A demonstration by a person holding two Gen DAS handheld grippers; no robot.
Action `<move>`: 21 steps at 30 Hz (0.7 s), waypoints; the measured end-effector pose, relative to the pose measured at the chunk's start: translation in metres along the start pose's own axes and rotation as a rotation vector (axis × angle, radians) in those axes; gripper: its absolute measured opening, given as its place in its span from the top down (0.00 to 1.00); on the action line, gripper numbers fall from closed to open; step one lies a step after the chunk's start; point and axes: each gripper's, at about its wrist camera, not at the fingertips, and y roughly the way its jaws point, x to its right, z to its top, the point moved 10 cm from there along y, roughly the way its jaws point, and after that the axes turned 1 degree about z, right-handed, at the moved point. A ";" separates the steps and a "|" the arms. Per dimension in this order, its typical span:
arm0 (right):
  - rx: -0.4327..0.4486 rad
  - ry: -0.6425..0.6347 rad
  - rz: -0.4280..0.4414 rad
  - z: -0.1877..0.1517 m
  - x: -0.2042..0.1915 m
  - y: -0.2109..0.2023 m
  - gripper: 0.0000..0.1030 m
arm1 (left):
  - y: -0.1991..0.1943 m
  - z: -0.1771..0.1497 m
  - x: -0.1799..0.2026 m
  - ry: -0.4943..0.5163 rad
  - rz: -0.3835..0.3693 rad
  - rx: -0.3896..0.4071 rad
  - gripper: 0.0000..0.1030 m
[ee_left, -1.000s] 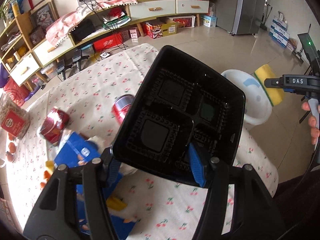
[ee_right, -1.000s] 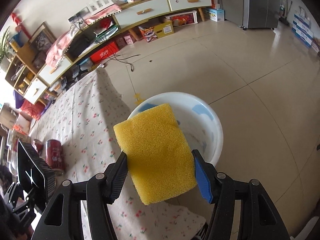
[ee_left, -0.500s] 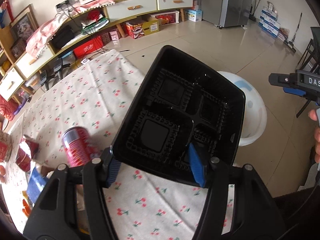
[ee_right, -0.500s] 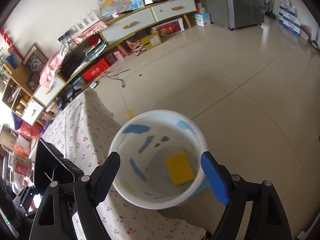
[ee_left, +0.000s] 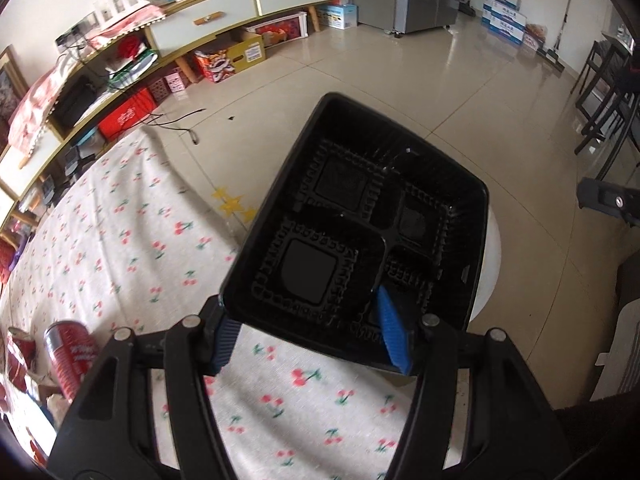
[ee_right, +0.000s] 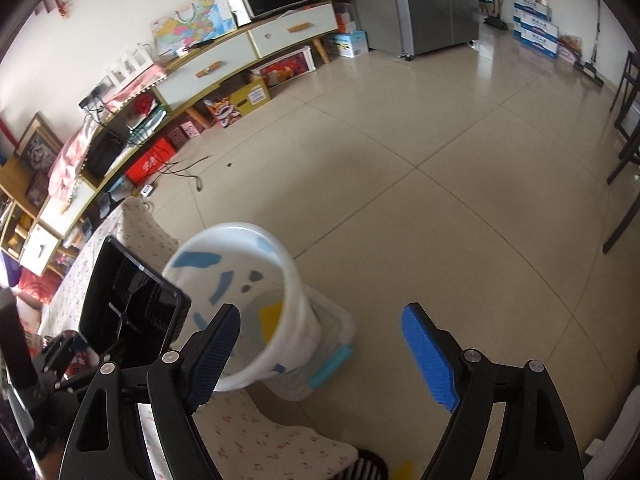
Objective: Collect trash
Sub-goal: 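Open the right tool to drop the sponge while the left tool lowers the black tray into the bin, then move the left tool back over the table toward the snack pile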
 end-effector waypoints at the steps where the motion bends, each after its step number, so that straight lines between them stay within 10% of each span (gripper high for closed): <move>1: -0.001 0.008 -0.005 -0.001 0.005 -0.001 0.18 | 0.002 0.001 0.003 0.004 -0.009 0.002 0.39; 5: 0.002 0.035 -0.021 -0.004 0.018 -0.006 0.18 | 0.003 0.006 0.004 -0.014 -0.006 0.018 0.18; 21: 0.001 -0.011 0.013 -0.012 -0.011 -0.014 0.18 | -0.042 -0.021 -0.030 -0.107 0.005 0.040 0.16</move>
